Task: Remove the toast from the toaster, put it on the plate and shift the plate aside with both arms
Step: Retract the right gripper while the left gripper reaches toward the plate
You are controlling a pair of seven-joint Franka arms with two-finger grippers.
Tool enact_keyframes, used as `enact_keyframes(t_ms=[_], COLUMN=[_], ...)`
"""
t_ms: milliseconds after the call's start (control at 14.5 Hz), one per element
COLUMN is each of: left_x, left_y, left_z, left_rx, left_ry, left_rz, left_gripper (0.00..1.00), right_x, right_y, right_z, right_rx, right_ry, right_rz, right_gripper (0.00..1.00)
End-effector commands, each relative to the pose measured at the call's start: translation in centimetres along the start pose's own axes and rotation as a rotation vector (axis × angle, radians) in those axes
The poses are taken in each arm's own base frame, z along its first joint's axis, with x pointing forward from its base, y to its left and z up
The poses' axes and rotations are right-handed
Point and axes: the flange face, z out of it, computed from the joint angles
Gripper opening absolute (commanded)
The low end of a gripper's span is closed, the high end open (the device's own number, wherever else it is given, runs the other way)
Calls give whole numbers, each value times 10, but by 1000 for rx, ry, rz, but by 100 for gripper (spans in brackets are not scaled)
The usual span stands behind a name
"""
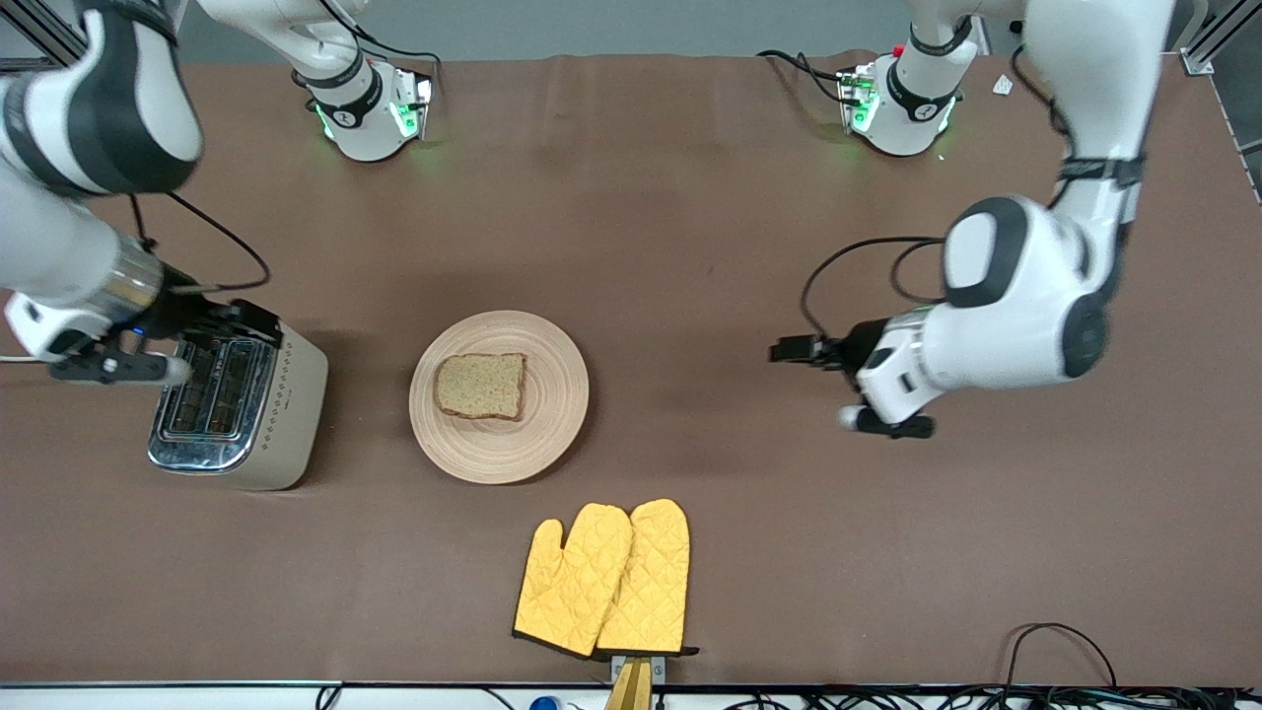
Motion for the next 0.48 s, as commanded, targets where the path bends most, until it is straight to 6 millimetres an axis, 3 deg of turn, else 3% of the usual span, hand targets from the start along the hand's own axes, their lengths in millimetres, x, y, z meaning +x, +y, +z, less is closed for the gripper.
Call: enact_keyframes(t_ms=[0, 138, 275, 413], left_x=[25, 35, 39, 46], left_y=[9, 26, 51, 55], left_z=[69, 124, 169, 208], left_rx=[-131, -225, -306, -358], left_ry=[8, 36, 76, 101], left_rz=[-22, -32, -46, -62], left_gripper=[99, 99, 99, 99], right_x=[-21, -24, -30, -35], right_y=[26, 45, 50, 48], right_z=[-40, -66, -89, -105], right_rx=[-13, -22, -86, -118], right_ry=[30, 20, 2, -12], right_rz=[-30, -11, -29, -34], right_gripper=[100, 100, 100, 100])
